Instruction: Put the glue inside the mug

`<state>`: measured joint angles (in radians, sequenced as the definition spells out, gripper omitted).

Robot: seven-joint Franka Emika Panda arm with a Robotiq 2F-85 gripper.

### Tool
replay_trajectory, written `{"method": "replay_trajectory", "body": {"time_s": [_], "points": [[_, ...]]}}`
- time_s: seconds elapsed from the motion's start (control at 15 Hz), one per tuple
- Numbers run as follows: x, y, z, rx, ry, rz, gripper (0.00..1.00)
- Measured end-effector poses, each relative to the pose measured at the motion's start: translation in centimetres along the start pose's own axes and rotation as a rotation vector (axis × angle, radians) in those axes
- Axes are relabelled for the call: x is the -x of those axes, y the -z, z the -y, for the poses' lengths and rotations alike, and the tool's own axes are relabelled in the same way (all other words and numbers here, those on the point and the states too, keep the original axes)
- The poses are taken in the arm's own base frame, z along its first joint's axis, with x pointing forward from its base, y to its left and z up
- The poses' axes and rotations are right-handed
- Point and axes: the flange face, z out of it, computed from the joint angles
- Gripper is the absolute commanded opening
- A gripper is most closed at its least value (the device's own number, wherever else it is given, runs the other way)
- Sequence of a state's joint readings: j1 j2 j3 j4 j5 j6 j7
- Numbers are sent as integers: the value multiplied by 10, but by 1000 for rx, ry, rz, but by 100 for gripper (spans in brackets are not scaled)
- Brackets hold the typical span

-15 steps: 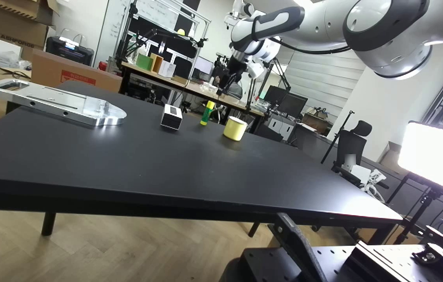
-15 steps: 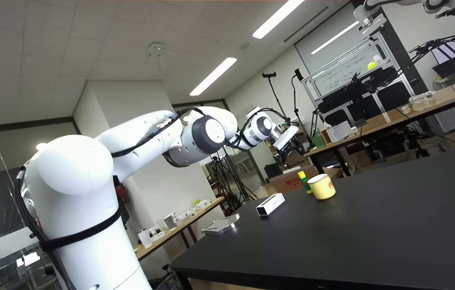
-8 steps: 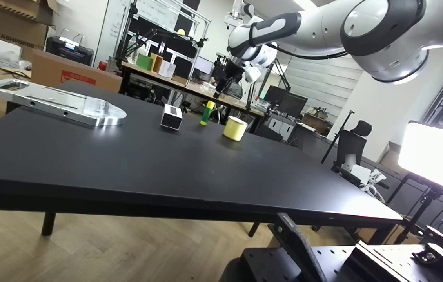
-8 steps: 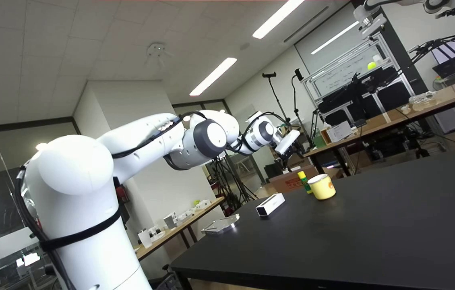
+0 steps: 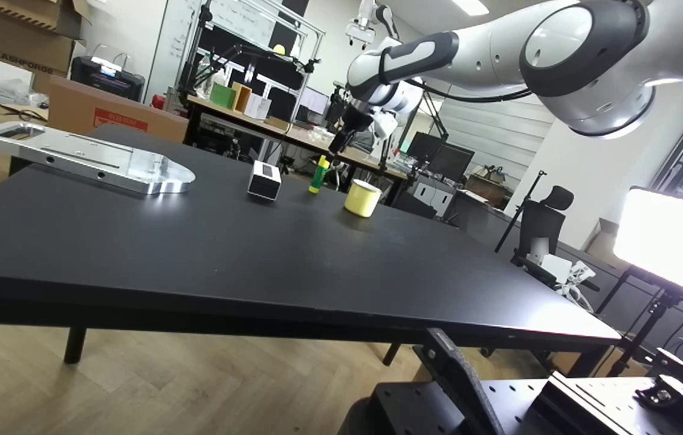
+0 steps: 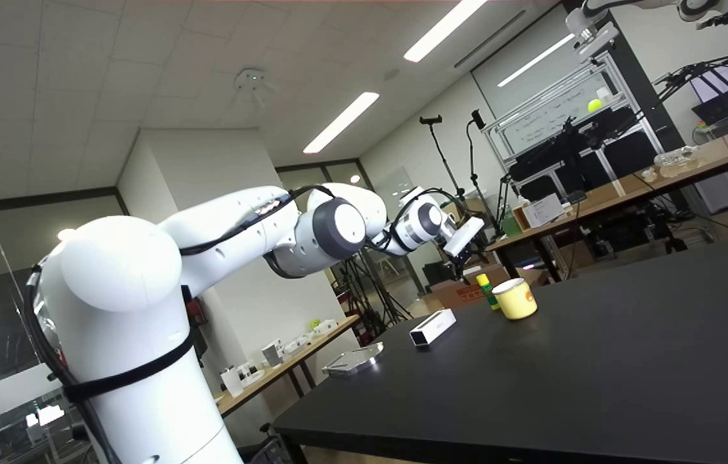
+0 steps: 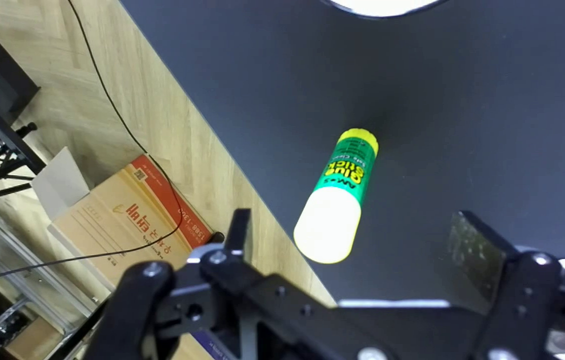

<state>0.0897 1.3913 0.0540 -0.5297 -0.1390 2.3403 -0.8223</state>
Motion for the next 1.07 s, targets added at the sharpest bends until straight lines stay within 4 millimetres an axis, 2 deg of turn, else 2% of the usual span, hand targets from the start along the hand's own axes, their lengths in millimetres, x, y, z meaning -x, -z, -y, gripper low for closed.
{"method": "replay_trajectory", "body": {"time_s": [0.33,1.07], "points": [[0,-8,5,3,13,-16,100],[-2,-13,8,34,29,-62,100]]}}
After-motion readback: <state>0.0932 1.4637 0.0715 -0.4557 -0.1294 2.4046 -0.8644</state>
